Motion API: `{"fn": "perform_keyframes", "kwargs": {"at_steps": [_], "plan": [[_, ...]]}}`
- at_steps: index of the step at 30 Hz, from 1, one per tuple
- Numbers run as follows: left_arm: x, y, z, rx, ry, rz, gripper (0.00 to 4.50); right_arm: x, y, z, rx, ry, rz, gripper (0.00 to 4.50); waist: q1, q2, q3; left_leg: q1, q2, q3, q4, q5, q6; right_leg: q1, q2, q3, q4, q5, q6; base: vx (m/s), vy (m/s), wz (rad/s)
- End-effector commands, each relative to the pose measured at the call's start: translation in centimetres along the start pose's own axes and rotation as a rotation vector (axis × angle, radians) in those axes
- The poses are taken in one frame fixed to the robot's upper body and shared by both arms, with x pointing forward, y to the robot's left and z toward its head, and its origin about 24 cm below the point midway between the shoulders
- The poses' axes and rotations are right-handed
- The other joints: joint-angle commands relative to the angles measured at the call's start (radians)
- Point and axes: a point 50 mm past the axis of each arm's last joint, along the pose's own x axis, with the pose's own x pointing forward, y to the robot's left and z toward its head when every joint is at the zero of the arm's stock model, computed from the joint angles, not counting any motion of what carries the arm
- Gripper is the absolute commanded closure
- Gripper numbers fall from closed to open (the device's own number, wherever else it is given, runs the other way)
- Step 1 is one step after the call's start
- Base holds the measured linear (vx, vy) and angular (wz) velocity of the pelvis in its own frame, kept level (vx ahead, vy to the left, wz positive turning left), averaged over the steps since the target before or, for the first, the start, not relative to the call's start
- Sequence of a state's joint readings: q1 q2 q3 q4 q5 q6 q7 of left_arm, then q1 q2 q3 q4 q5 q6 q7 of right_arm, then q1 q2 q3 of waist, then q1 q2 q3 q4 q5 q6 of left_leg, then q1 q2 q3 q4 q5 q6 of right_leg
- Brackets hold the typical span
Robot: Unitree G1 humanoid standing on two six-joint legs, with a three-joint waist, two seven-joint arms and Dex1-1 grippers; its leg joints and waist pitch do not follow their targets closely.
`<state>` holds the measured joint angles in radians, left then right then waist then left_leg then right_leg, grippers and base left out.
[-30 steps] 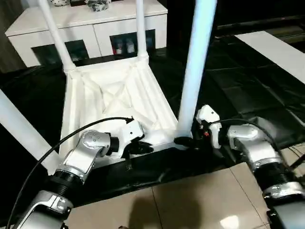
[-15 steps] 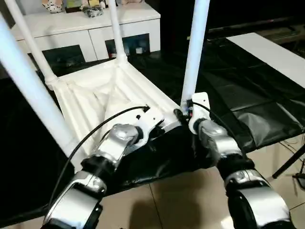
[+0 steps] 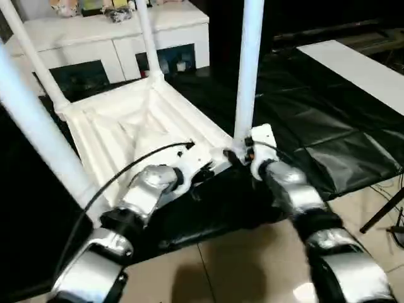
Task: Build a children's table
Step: Rotate leg to tighten
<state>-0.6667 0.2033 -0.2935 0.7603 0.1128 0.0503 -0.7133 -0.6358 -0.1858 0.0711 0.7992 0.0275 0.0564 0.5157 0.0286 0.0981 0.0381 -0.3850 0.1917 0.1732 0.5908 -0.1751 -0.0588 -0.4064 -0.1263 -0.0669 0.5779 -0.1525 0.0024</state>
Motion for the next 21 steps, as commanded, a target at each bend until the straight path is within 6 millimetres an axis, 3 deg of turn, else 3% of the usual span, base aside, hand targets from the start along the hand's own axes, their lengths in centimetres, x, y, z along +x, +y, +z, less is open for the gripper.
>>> {"fn": "perform_keyframes", "kwargs": {"at_steps": [1, 2, 4, 6, 8, 13, 14, 19, 21], "plan": [[-0.7, 0.3, -0.6, 0.032, 0.016, -0.016, 4.50, -0.4, 1.4, 0.8, -0.073, -0.035, 0.189, 0.45, 0.004, -0.011, -0.066, 0.012, 0.018, 0.001, -0.080, -0.355, 0.059, 0.048, -0.011, 0.014, -0.064, -0.225, -0.206, 0.000, 0.000, 0.00], [-0.8, 0.3, -0.7, 0.036, 0.016, -0.028, 4.50, -0.9, 1.1, 0.8, -0.087, -0.037, 0.221, 0.45, 0.006, -0.008, -0.066, 0.006, 0.017, -0.001, -0.080, -0.334, 0.064, 0.055, -0.012, 0.012, -0.060, -0.209, -0.214, 0.000, 0.000, 0.00], [-1.6, 0.0, -1.0, 0.072, -0.010, -0.117, 4.50, -3.6, 0.2, 0.4, -0.146, -0.029, 0.357, 0.45, 0.014, -0.006, -0.068, 0.010, 0.019, -0.001, -0.076, -0.311, 0.079, 0.058, -0.009, 0.011, -0.060, -0.168, -0.220, 0.000, 0.000, 0.00], [-2.2, -0.3, -1.3, 0.088, -0.021, -0.185, 4.50, -5.0, -0.7, 0.3, -0.154, -0.018, 0.388, 0.45, 0.016, -0.006, -0.074, 0.005, 0.020, 0.000, -0.070, -0.247, 0.110, 0.061, -0.010, 0.011, -0.046, -0.074, -0.255, 0.000, 0.000, 0.00], [-2.8, -0.6, -1.6, 0.110, -0.030, -0.257, 4.50, -5.9, -1.4, 0.3, -0.149, -0.013, 0.396, 0.45, 0.015, -0.005, -0.073, 0.006, 0.021, 0.003, -0.066, -0.234, 0.123, 0.058, -0.011, 0.010, -0.043, -0.070, -0.274, 0.000, 0.000, 0.00], [-3.8, -1.3, -1.7, 0.083, -0.049, -0.373, 4.50, -6.5, -1.8, 0.5, -0.151, -0.018, 0.376, 0.45, 0.022, 0.002, -0.067, 0.016, 0.027, 0.006, -0.075, -0.287, 0.092, 0.046, -0.010, 0.015, -0.052, -0.184, -0.263, 0.000, 0.000, 0.00], [-4.0, -1.4, -1.8, 0.079, -0.051, -0.395, 4.50, -6.6, -1.6, 0.5, -0.150, -0.019, 0.389, 0.45, 0.031, 0.001, -0.064, 0.021, 0.028, 0.007, -0.078, -0.318, 0.075, 0.041, -0.008, 0.018, -0.055, -0.211, -0.252, 0.000, 0.000, 0.00], [-4.3, -1.3, -1.9, 0.099, -0.064, -0.382, 4.50, -6.9, -0.5, 0.4, -0.162, -0.015, 0.458, 0.45, 0.033, -0.003, -0.064, 0.016, 0.027, 0.006, -0.083, -0.329, 0.055, 0.045, -0.010, 0.020, -0.054, -0.224, -0.226, 0.000, 0.000, 0.00], [-4.2, -0.4, -2.0, 0.143, -0.065, -0.270, 4.50, -7.1, -0.1, 0.4, -0.160, -0.015, 0.487, 0.45, 0.032, -0.007, -0.064, 0.012, 0.026, 0.005, -0.082, -0.321, 0.062, 0.046, -0.012, 0.021, -0.057, -0.240, -0.211, 0.000, 0.000, 0.00]]}}
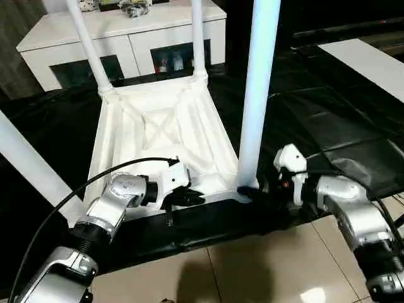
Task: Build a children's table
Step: Rotate leg to tighten
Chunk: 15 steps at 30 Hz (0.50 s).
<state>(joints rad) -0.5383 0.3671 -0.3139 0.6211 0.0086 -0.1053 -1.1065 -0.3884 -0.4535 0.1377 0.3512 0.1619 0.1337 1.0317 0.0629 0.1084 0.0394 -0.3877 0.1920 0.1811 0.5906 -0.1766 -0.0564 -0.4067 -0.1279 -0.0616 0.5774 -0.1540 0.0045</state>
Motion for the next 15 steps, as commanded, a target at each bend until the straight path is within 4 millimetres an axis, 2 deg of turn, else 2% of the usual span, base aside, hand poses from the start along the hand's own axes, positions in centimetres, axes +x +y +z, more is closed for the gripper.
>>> {"fn": "perform_keyframes", "kwargs": {"at_steps": [1, 2, 3, 4, 5, 7, 8, 11, 13, 14, 15], "plan": [[-0.4, 0.8, 0.0, 0.037, 0.014, 0.090, 4.50, -0.1, 0.4, 0.8, -0.018, -0.013, 0.035, 0.45, -0.003, -0.025, -0.065, 0.014, 0.025, -0.002, -0.081, -0.317, 0.061, 0.046, -0.011, 0.016, -0.057, -0.242, -0.211, 0.000, 0.000, 0.00], [-0.6, 0.9, 0.0, 0.026, 0.010, 0.099, 4.05, -0.1, 0.4, 0.8, -0.018, -0.013, 0.037, 0.34, 0.001, -0.022, -0.064, 0.016, 0.027, -0.003, -0.081, -0.312, 0.060, 0.045, -0.013, 0.018, -0.057, -0.257, -0.205, 0.000, 0.000, 0.00], [-0.8, 1.0, 0.0, 0.024, 0.003, 0.109, 3.94, -0.3, 0.5, 0.8, -0.020, -0.014, 0.041, 0.34, 0.000, -0.024, -0.063, 0.013, 0.026, -0.003, -0.082, -0.309, 0.059, 0.047, -0.014, 0.017, -0.058, -0.280, -0.197, 0.000, 0.000, 0.00], [-0.9, 1.0, 0.1, 0.022, -0.004, 0.116, 3.94, -0.4, 0.6, 0.8, -0.020, -0.014, 0.044, 0.34, 0.001, -0.024, -0.062, 0.014, 0.026, -0.002, -0.082, -0.312, 0.058, 0.044, -0.014, 0.018, -0.061, -0.300, -0.188, 0.000, 0.000, 0.00], [-1.5, 0.9, 0.5, -0.002, -0.053, 0.120, 3.88, -1.0, 0.9, 0.9, -0.017, -0.015, 0.054, 0.34, 0.000, -0.030, -0.062, 0.013, 0.025, -0.002, -0.082, -0.308, 0.059, 0.045, -0.014, 0.018, -0.061, -0.306, -0.187, 0.000, 0.000, 0.00], [-2.2, 0.6, 0.9, -0.013, -0.085, 0.106, 3.58, -1.7, 1.2, 1.0, -0.009, -0.016, 0.068, 0.34, 0.006, -0.026, -0.065, 0.012, 0.032, -0.005, -0.084, -0.284, 0.063, 0.050, -0.017, 0.020, -0.055, -0.281, -0.192, 0.000, 0.000, 0.00], [-2.7, 0.2, 1.3, -0.007, -0.106, 0.101, 3.58, -2.3, 1.5, 1.0, -0.009, -0.012, 0.072, 0.34, 0.002, -0.024, -0.065, 0.011, 0.029, -0.004, -0.081, -0.271, 0.074, 0.046, -0.011, 0.017, -0.053, -0.252, -0.203, 0.000, 0.000, 0.00], [-3.4, -0.3, 1.9, -0.017, -0.149, 0.100, 3.37, -3.0, 1.8, 1.1, -0.007, -0.009, 0.078, 0.34, 0.001, -0.024, -0.063, 0.011, 0.031, -0.003, -0.082, -0.271, 0.078, 0.046, -0.011, 0.018, -0.053, -0.249, -0.206, 0.000, 0.000, 0.00], [-4.3, -0.6, 2.8, -0.017, -0.225, 0.172, 3.16, -3.7, 2.5, 1.5, 0.010, -0.026, 0.096, 0.34, 0.002, -0.018, -0.062, 0.013, 0.031, -0.003, -0.081, -0.274, 0.078, 0.045, -0.010, 0.018, -0.053, -0.252, -0.205, 0.000, 0.000, 0.00], [-4.8, -0.7, 3.3, -0.038, -0.268, 0.218, 3.09, -4.0, 2.9, 1.8, 0.025, -0.041, 0.101, 0.34, 0.002, -0.019, -0.063, 0.010, 0.033, -0.003, -0.081, -0.258, 0.087, 0.048, -0.010, 0.019, -0.050, -0.204, -0.210, 0.000, 0.000, 0.00], [-5.6, -1.1, 3.8, -0.076, -0.330, 0.298, 3.09, -4.2, 3.4, 2.3, 0.048, -0.069, 0.101, 0.34, 0.001, -0.017, -0.062, 0.010, 0.030, -0.003, -0.081, -0.264, 0.089, 0.047, -0.007, 0.017, -0.051, -0.217, -0.210, 0.000, 0.000, 0.00]]}}
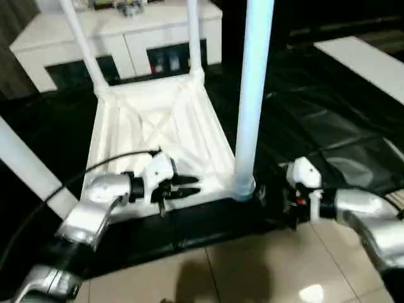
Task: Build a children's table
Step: Rotate leg to tighten
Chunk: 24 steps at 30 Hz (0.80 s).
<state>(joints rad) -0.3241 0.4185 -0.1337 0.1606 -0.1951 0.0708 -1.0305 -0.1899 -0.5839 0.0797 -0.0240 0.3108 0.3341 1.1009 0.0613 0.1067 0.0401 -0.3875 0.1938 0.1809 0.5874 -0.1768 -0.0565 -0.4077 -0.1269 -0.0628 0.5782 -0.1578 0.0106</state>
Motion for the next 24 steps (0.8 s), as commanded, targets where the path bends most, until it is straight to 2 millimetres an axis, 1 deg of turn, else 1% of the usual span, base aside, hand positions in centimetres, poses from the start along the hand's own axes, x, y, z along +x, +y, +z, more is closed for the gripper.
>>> {"fn": "perform_keyframes", "kwargs": {"at_steps": [1, 2, 3, 4, 5, 6, 7, 8, 9, 10, 11, 12, 13, 14, 15, 16, 17, 18, 19, 20, 22, 23, 24], "plan": [[-1.4, 0.2, 1.6, -0.030, -0.098, 0.149, 3.06, -0.2, 0.9, 1.5, 0.013, -0.067, 0.008, 0.34, 0.003, -0.014, -0.062, 0.011, 0.030, -0.003, -0.079, -0.274, 0.085, 0.049, -0.010, 0.019, -0.054, -0.222, -0.214, 0.000, 0.000, 0.00], [-2.1, -0.4, 1.6, -0.057, -0.120, 0.220, 2.96, 0.2, 1.4, 1.8, 0.038, -0.095, -0.002, 0.34, -0.001, -0.014, -0.059, 0.006, 0.031, -0.005, -0.082, -0.283, 0.080, 0.052, -0.012, 0.018, -0.056, -0.248, -0.204, 0.000, 0.000, 0.00], [-2.2, -0.5, 1.6, -0.064, -0.122, 0.233, 2.73, 0.3, 1.5, 1.8, 0.044, -0.100, -0.004, 0.34, -0.003, -0.014, -0.055, 0.007, 0.027, -0.004, -0.083, -0.304, 0.077, 0.047, -0.008, 0.016, -0.062, -0.294, -0.191, 0.000, 0.000, 0.00], [-2.9, -1.2, 1.4, -0.100, -0.130, 0.283, 2.67, 0.9, 1.9, 2.0, 0.068, -0.122, -0.020, 0.34, -0.005, -0.015, -0.055, 0.012, 0.025, -0.003, -0.083, -0.323, 0.067, 0.043, -0.006, 0.016, -0.065, -0.333, -0.179, 0.000, 0.000, 0.00], [-3.4, -1.9, 1.1, -0.152, -0.142, 0.313, 2.65, 1.5, 2.3, 2.0, 0.079, -0.137, -0.031, 0.34, -0.008, -0.016, -0.052, 0.009, 0.027, -0.006, -0.087, -0.338, 0.048, 0.043, -0.011, 0.018, -0.065, -0.379, -0.163, 0.000, 0.000, 0.00], [-4.0, -2.9, 0.7, -0.221, -0.155, 0.334, 2.58, 2.2, 3.0, 1.9, 0.096, -0.153, -0.022, 0.34, -0.013, -0.015, -0.048, 0.006, 0.025, -0.009, -0.090, -0.362, 0.035, 0.039, -0.008, 0.016, -0.070, -0.438, -0.136, 0.000, 0.000, 0.00], [-4.0, -2.9, 0.7, -0.221, -0.155, 0.334, 2.58, 2.2, 3.0, 1.9, 0.096, -0.153, -0.022, 0.34, -0.014, -0.014, -0.048, 0.010, 0.025, -0.008, -0.090, -0.374, 0.029, 0.034, -0.007, 0.017, -0.075, -0.455, -0.127, 0.000, 0.000, 0.00], [-4.9, -4.3, 0.2, -0.281, -0.150, 0.300, 2.45, 2.7, 3.8, 1.8, 0.131, -0.169, 0.021, 0.34, -0.014, -0.017, -0.050, 0.021, 0.023, -0.009, -0.087, -0.402, 0.017, 0.025, -0.002, 0.020, -0.079, -0.472, -0.117, 0.000, 0.000, 0.00], [-5.6, -5.4, -0.1, -0.314, -0.128, 0.262, 2.23, 3.0, 4.4, 1.6, 0.149, -0.173, 0.047, 0.17, -0.015, -0.012, -0.048, 0.016, 0.023, -0.012, -0.091, -0.411, 0.011, 0.028, -0.001, 0.021, -0.076, -0.466, -0.113, 0.000, 0.000, 0.00], [-5.6, -5.5, -0.2, -0.318, -0.124, 0.258, 2.20, 3.0, 4.4, 1.6, 0.150, -0.173, 0.050, 0.07, -0.016, -0.018, -0.044, 0.012, 0.023, -0.012, -0.095, -0.424, 0.012, 0.028, 0.000, 0.021, -0.081, -0.482, -0.104, 0.000, 0.000, 0.00], [-6.6, -6.6, -0.5, -0.340, -0.082, 0.218, 2.21, 3.2, 4.7, 1.3, 0.158, -0.163, 0.054, 0.00, -0.014, -0.019, -0.044, 0.015, 0.024, -0.015, -0.096, -0.441, 0.006, 0.024, 0.000, 0.022, -0.082, -0.496, -0.089, 0.000, 0.000, 0.00], [-8.0, -7.7, -1.0, -0.373, -0.004, 0.186, 2.10, 3.3, 4.6, 1.0, 0.169, -0.153, 0.040, 0.00, -0.015, -0.016, -0.042, 0.016, 0.025, -0.017, -0.099, -0.459, -0.001, 0.021, 0.001, 0.024, -0.079, -0.503, -0.083, 0.000, 0.000, 0.00], [-8.4, -8.0, -1.0, -0.384, 0.018, 0.183, 2.10, 3.3, 4.6, 1.0, 0.176, -0.151, 0.032, 0.00, -0.015, -0.014, -0.040, 0.015, 0.024, -0.019, -0.100, -0.467, -0.005, 0.019, 0.000, 0.024, -0.079, -0.507, -0.081, 0.000, 0.000, 0.00], [-9.3, -8.2, -1.4, -0.397, 0.061, 0.193, 1.81, 3.4, 4.4, 1.0, 0.184, -0.152, 0.013, 0.00, -0.017, -0.019, -0.036, 0.013, 0.023, -0.021, -0.103, -0.490, -0.009, 0.019, 0.001, 0.025, -0.080, -0.540, -0.067, 0.000, 0.000, 0.00], [-9.9, -8.3, -1.7, -0.403, 0.085, 0.201, 1.75, 3.4, 4.2, 1.0, 0.188, -0.153, 0.001, 0.00, -0.018, -0.015, -0.035, 0.023, 0.022, -0.020, -0.102, -0.504, -0.020, 0.011, 0.003, 0.028, -0.087, -0.553, -0.061, 0.000, 0.000, 0.00], [-10.6, -8.2, -2.1, -0.408, 0.114, 0.225, 1.74, 3.5, 4.1, 1.1, 0.195, -0.158, -0.010, 0.00, -0.018, -0.027, -0.034, 0.024, 0.021, -0.019, -0.101, -0.509, -0.022, 0.008, 0.004, 0.029, -0.091, -0.558, -0.059, 0.000, 0.000, 0.00], [-12.1, -7.8, -3.2, -0.405, 0.138, 0.327, 1.69, 3.9, 3.6, 1.0, 0.208, -0.165, -0.051, 0.00, -0.015, -0.033, -0.032, 0.024, 0.021, -0.021, -0.103, -0.514, -0.030, 0.006, 0.005, 0.036, -0.092, -0.567, -0.051, 0.000, 0.000, 0.00], [-12.2, -7.8, -3.2, -0.405, 0.138, 0.333, 1.55, 3.9, 3.6, 1.0, 0.208, -0.166, -0.052, 0.00, -0.015, -0.028, -0.031, 0.022, 0.018, -0.022, -0.103, -0.516, -0.033, 0.005, 0.005, 0.039, -0.090, -0.571, -0.049, 0.000, 0.000, 0.00], [-12.6, -7.7, -3.5, -0.407, 0.139, 0.366, 1.55, 4.0, 3.5, 1.0, 0.211, -0.166, -0.061, 0.00, -0.014, -0.024, -0.031, 0.025, 0.017, -0.022, -0.104, -0.524, -0.040, 0.004, 0.007, 0.040, -0.091, -0.576, -0.044, 0.000, 0.000, 0.00], [-12.8, -7.7, -3.6, -0.414, 0.133, 0.393, 1.32, 4.1, 3.4, 0.9, 0.212, -0.168, -0.068, 0.00, -0.014, -0.023, -0.033, 0.027, 0.018, -0.024, -0.105, -0.535, -0.049, 0.006, 0.007, 0.040, -0.090, -0.563, -0.041, 0.000, 0.000, 0.00], [-13.4, -7.9, -3.7, -0.425, 0.123, 0.421, 1.29, 4.4, 3.3, 0.8, 0.215, -0.169, -0.086, 0.00, -0.011, -0.025, -0.034, 0.029, 0.021, -0.025, -0.107, -0.551, -0.055, 0.006, 0.008, 0.043, -0.089, -0.535, -0.043, 0.000, 0.000, 0.00], [-14.6, -8.6, -5.0, -0.444, 0.123, 0.475, 1.22, 4.7, 2.9, 0.8, 0.213, -0.173, -0.121, 0.00, -0.010, -0.028, -0.035, 0.026, 0.021, -0.026, -0.108, -0.552, -0.055, 0.008, 0.007, 0.043, -0.086, -0.517, -0.047, 0.000, 0.000, 0.00], [-15.3, -9.0, -5.8, -0.453, 0.128, 0.507, 1.04, 4.9, 2.7, 0.7, 0.213, -0.174, -0.142, 0.00, -0.010, -0.035, -0.034, 0.023, 0.017, -0.024, -0.106, -0.551, -0.049, 0.006, 0.005, 0.043, -0.089, -0.522, -0.049, 0.000, 0.000, 0.00]]}}
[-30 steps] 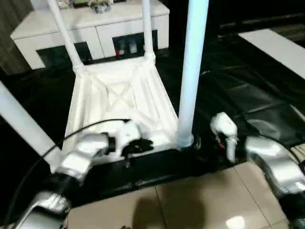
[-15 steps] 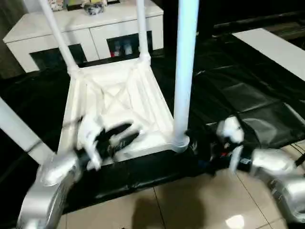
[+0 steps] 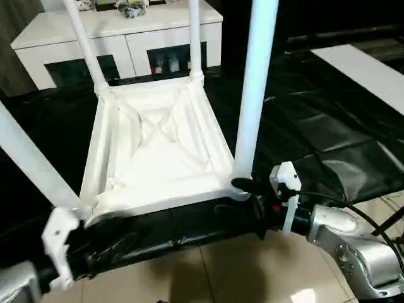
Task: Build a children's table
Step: Rotate leg to tighten, then flip table
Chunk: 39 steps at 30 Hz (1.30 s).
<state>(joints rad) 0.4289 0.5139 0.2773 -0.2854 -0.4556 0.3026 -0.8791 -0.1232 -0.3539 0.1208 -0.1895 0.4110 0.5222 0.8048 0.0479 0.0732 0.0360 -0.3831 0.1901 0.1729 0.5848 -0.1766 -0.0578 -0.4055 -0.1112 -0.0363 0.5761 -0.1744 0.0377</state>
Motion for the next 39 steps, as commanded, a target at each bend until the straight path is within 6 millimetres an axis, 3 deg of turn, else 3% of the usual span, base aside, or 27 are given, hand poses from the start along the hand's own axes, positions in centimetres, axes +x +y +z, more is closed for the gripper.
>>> {"fn": "perform_keyframes", "kwargs": {"at_steps": [1, 2, 4, 7, 9, 11, 13, 14, 17, 25, 28, 30, 33, 34, 37, 39], "plan": [[-1.1, 0.8, -1.2, -0.015, -0.002, 0.064, 0.92, 0.1, -0.6, 0.1, -0.020, 0.000, -0.052, 0.00, 0.001, -0.002, -0.029, 0.016, 0.019, -0.016, -0.104, -0.555, -0.048, 0.004, -0.011, 0.016, -0.090, -0.518, -0.070, 0.000, 0.000, 0.00], [-2.1, 1.7, -3.0, -0.069, -0.007, 0.112, 0.86, 0.3, -0.8, 0.2, -0.023, -0.007, -0.067, 0.00, 0.002, -0.005, -0.033, 0.019, 0.018, -0.017, -0.104, -0.554, -0.050, 0.006, -0.011, 0.018, -0.090, -0.524, -0.056, 0.000, 0.000, 0.00], [-2.8, 2.0, -3.5, -0.076, -0.005, 0.135, 0.83, 0.4, -0.9, 0.2, -0.024, -0.011, -0.076, 0.00, 0.003, -0.003, -0.035, 0.023, 0.020, -0.016, -0.104, -0.555, -0.052, 0.003, -0.011, 0.020, -0.090, -0.513, -0.057, 0.000, 0.000, 0.00], [-4.6, 2.8, -4.0, -0.061, -0.032, 0.251, 0.41, 0.6, -1.1, 0.2, -0.027, -0.012, -0.093, 0.00, 0.010, -0.013, -0.033, 0.023, 0.025, -0.017, -0.107, -0.578, -0.054, 0.004, -0.012, 0.020, -0.090, -0.494, -0.070, 0.000, 0.000, 0.00], [-5.4, 3.4, -3.5, -0.023, -0.023, 0.311, 0.33, 0.7, -1.0, 0.1, -0.030, -0.010, -0.086, 0.00, 0.013, -0.012, -0.032, 0.025, 0.027, -0.018, -0.108, -0.594, -0.056, 0.003, -0.012, 0.020, -0.088, -0.496, -0.071, 0.000, 0.000, 0.00], [-5.7, 4.0, -1.2, 0.031, -0.105, 0.391, 0.08, 1.0, -0.8, -0.2, -0.024, -0.015, -0.067, 0.00, 0.017, -0.017, -0.031, 0.026, 0.027, -0.020, -0.108, -0.609, -0.057, 0.002, -0.012, 0.019, -0.087, -0.507, -0.068, 0.000, 0.000, 0.00], [-5.7, 4.1, -0.9, 0.042, -0.123, 0.401, 0.08, 1.0, -0.8, -0.2, -0.025, -0.015, -0.065, 0.00, 0.022, -0.018, -0.029, 0.035, 0.028, -0.019, -0.107, -0.631, -0.063, -0.005, -0.009, 0.019, -0.092, -0.513, -0.071, 0.000, 0.000, 0.00], [-4.9, 4.0, 0.4, 0.079, -0.194, 0.433, 0.08, 1.2, -0.7, -0.2, -0.022, -0.018, -0.056, 0.00, 0.025, -0.020, -0.025, 0.037, 0.028, -0.020, -0.108, -0.653, -0.066, -0.006, -0.008, 0.018, -0.094, -0.531, -0.065, 0.000, 0.000, 0.00], [-3.9, 3.5, 1.3, 0.101, -0.258, 0.451, 0.08, 1.2, -0.7, -0.2, -0.025, -0.020, -0.059, 0.00, 0.027, -0.017, -0.022, 0.039, 0.027, -0.025, -0.111, -0.683, -0.075, -0.001, -0.009, 0.014, -0.097, -0.564, -0.051, 0.000, 0.000, 0.00], [0.3, 2.5, 5.0, 0.147, -0.355, 0.514, 0.08, 1.6, -0.8, -0.1, -0.038, -0.022, -0.074, 0.00, 0.029, -0.025, -0.026, 0.039, 0.022, -0.026, -0.106, -0.648, -0.073, 0.006, -0.009, 0.012, -0.098, -0.562, -0.038, 0.000, 0.000, 0.00], [0.6, 2.7, 5.6, 0.135, -0.382, 0.537, 0.08, 1.8, -0.8, 0.0, -0.038, -0.027, -0.079, 0.00, 0.027, -0.028, -0.027, 0.035, 0.019, -0.026, -0.103, -0.616, -0.069, 0.010, -0.010, 0.011, -0.097, -0.565, -0.033, 0.000, 0.000, 0.00], [0.8, 3.3, 6.0, 0.122, -0.385, 0.625, 0.08, 2.1, -0.7, 0.1, -0.036, -0.029, -0.079, 0.00, 0.023, -0.024, -0.031, 0.028, 0.020, -0.027, -0.105, -0.595, -0.074, 0.016, -0.008, 0.011, -0.088, -0.519, -0.042, 0.000, 0.000, 0.00], [1.1, 3.7, 6.4, 0.073, -0.398, 0.702, 0.08, 2.5, -0.5, -0.1, -0.033, -0.022, -0.064, 0.00, 0.023, -0.027, -0.032, 0.034, 0.018, -0.023, -0.099, -0.587, -0.069, 0.010, -0.006, 0.012, -0.088, -0.496, -0.057, 0.000, 0.000, 0.00], [1.2, 3.7, 6.4, 0.048, -0.400, 0.719, 0.08, 2.6, -0.3, -0.2, -0.033, -0.019, -0.056, 0.00, 0.021, -0.028, -0.032, 0.029, 0.018, -0.024, -0.100, -0.578, -0.066, 0.015, -0.007, 0.011, -0.086, -0.488, -0.060, 0.000, 0.000, 0.00], [1.3, 3.7, 6.5, 0.028, -0.411, 0.735, 0.08, 2.7, -0.3, -0.3, -0.034, -0.018, -0.053, 0.00, 0.019, -0.028, -0.034, 0.029, 0.019, -0.023, -0.099, -0.566, -0.064, 0.014, -0.005, 0.013, -0.085, -0.462, -0.071, 0.000, 0.000, 0.00], [1.6, 3.6, 6.6, -0.016, -0.441, 0.759, 0.35, 3.0, -0.1, -0.3, -0.016, -0.028, -0.049, 0.00, 0.019, -0.028, -0.036, 0.027, 0.020, -0.021, -0.099, -0.548, -0.060, 0.017, -0.006, 0.014, -0.083, -0.429, -0.084, 0.000, 0.000, 0.00]]}}
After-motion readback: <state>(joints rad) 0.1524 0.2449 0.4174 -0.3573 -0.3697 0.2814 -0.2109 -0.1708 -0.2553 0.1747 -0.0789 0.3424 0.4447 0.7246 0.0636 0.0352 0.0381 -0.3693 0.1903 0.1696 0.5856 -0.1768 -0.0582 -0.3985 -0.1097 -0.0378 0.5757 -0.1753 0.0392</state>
